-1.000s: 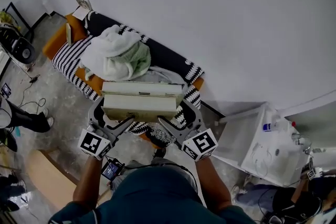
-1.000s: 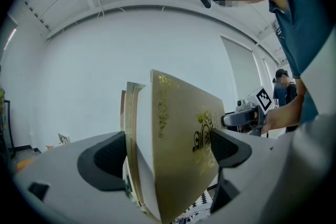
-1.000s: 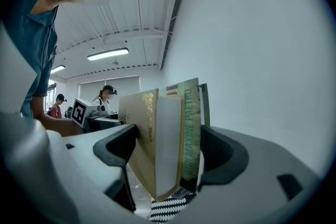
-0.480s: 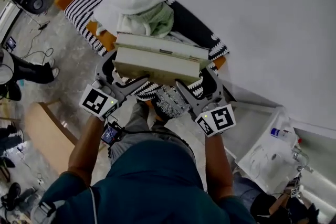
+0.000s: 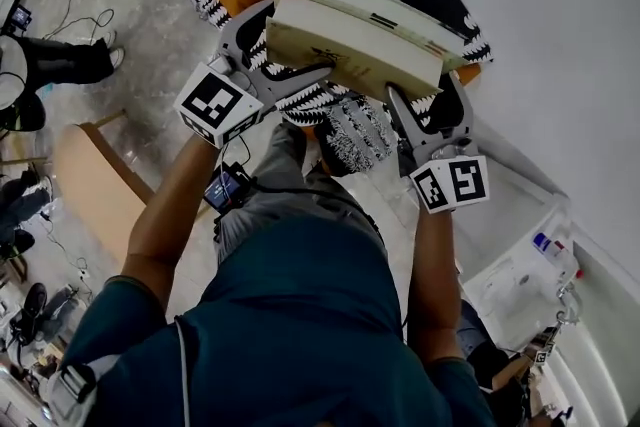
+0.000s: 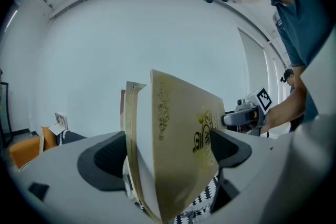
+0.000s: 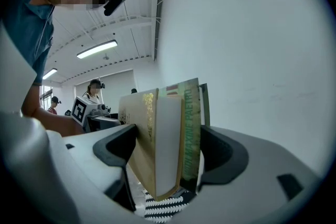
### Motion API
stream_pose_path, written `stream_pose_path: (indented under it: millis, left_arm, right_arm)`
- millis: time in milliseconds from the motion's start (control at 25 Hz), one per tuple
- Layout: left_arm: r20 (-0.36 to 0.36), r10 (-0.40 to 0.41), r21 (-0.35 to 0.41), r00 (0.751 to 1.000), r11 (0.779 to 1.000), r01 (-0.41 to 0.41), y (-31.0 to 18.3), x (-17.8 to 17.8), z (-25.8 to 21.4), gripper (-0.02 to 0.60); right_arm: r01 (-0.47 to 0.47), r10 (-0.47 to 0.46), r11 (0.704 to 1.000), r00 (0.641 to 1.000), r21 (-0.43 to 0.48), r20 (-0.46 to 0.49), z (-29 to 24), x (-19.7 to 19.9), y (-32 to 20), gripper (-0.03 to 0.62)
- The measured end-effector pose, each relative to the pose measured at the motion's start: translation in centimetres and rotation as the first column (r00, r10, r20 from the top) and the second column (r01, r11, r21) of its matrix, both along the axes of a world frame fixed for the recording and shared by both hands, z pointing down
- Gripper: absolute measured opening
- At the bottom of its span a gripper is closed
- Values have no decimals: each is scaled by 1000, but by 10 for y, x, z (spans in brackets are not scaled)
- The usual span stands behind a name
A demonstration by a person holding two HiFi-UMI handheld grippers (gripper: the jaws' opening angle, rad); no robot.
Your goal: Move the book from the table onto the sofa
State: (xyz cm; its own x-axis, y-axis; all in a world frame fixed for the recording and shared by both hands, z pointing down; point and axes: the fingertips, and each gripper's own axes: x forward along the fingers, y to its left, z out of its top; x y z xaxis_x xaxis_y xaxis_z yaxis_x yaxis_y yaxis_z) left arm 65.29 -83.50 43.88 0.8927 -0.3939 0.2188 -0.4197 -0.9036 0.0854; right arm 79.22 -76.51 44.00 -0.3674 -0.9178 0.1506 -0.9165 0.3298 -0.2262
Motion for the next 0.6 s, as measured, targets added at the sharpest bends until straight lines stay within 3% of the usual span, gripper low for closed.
stream_pose_path:
  millis: [600]
  left_arm:
    - [79,36,-197,996,980,-20,-32,11,108,483]
  right_arm:
    - [-21,33,984,997,-176,67,106,8,-29,394]
